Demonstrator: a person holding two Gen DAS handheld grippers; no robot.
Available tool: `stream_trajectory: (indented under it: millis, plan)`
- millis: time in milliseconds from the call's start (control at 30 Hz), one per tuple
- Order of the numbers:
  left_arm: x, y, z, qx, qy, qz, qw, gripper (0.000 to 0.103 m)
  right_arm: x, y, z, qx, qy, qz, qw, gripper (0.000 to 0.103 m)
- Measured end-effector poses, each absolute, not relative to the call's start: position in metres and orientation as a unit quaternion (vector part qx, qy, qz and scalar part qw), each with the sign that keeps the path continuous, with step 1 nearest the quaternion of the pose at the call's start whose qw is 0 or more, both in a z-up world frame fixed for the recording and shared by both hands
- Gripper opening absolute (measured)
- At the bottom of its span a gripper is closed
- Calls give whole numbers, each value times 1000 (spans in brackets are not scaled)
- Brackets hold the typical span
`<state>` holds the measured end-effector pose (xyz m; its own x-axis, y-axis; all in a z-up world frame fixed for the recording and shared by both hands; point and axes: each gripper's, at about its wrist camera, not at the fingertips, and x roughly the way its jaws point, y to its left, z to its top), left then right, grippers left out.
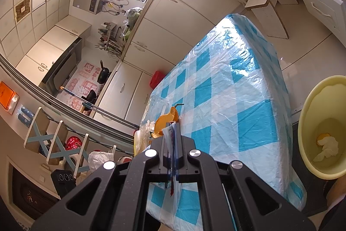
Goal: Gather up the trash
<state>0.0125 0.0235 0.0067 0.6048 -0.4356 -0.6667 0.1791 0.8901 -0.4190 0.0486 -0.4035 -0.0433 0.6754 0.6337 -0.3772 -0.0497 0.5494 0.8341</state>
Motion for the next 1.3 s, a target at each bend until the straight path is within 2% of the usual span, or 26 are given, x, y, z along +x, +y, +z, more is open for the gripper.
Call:
stream_trajectory:
  millis: [1300]
  plan:
    - [20,6,0,-160,416,-196,874,6,39,-434,-45,444,328,182,814,3]
